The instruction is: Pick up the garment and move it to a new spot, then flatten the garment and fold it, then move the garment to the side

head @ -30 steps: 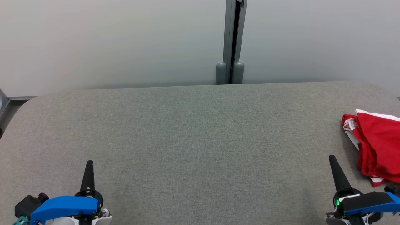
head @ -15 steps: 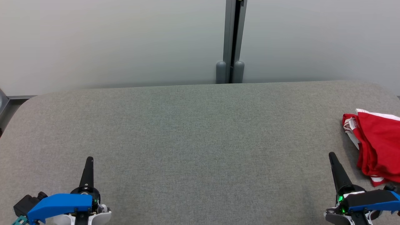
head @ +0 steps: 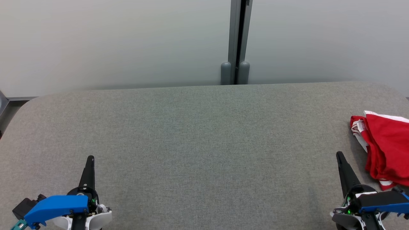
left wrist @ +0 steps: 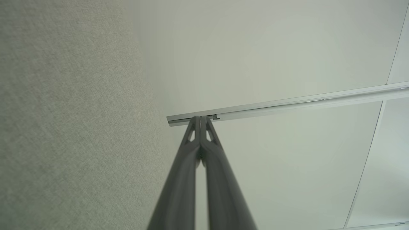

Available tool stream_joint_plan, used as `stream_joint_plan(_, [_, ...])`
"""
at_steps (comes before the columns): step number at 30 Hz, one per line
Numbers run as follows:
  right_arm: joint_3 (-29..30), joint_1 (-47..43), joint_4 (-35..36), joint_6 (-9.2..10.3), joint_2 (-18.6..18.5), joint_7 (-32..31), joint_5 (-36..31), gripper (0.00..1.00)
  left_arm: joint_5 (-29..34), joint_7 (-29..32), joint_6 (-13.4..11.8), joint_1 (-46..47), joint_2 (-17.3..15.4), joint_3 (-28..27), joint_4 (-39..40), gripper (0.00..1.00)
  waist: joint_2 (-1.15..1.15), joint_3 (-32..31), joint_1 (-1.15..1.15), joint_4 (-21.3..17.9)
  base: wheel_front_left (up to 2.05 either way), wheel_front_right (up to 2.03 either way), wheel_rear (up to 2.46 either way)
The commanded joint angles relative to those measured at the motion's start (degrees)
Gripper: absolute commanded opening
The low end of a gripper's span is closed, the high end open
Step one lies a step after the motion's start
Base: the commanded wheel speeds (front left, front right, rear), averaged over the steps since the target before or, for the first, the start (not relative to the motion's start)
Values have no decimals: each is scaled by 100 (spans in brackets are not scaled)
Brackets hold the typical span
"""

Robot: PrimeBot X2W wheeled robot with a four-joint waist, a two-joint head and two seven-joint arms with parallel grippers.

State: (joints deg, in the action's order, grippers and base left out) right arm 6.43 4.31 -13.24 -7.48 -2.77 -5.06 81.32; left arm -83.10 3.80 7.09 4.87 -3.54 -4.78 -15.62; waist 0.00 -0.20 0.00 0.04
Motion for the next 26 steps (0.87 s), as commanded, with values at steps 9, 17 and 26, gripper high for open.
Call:
stream_joint_plan(9, [15, 154, -24, -2, -19, -84, 472, 0, -388, 125, 55, 133, 22, -101, 93, 0, 0, 13, 0, -1, 0, 0, 0])
stream_joint_plan(17, [16, 183, -56, -2, -19, -120, 795, 0, -663, 213, 62, 144, 51, -143, 134, 0, 0, 25, 0, -2, 0, 0, 0])
stream_joint_plan(26, [18, 238, -92, -2, -18, -161, 1140, 0, -958, 299, 70, 168, 79, -195, 178, 0, 0, 37, 0, -4, 0, 0, 0])
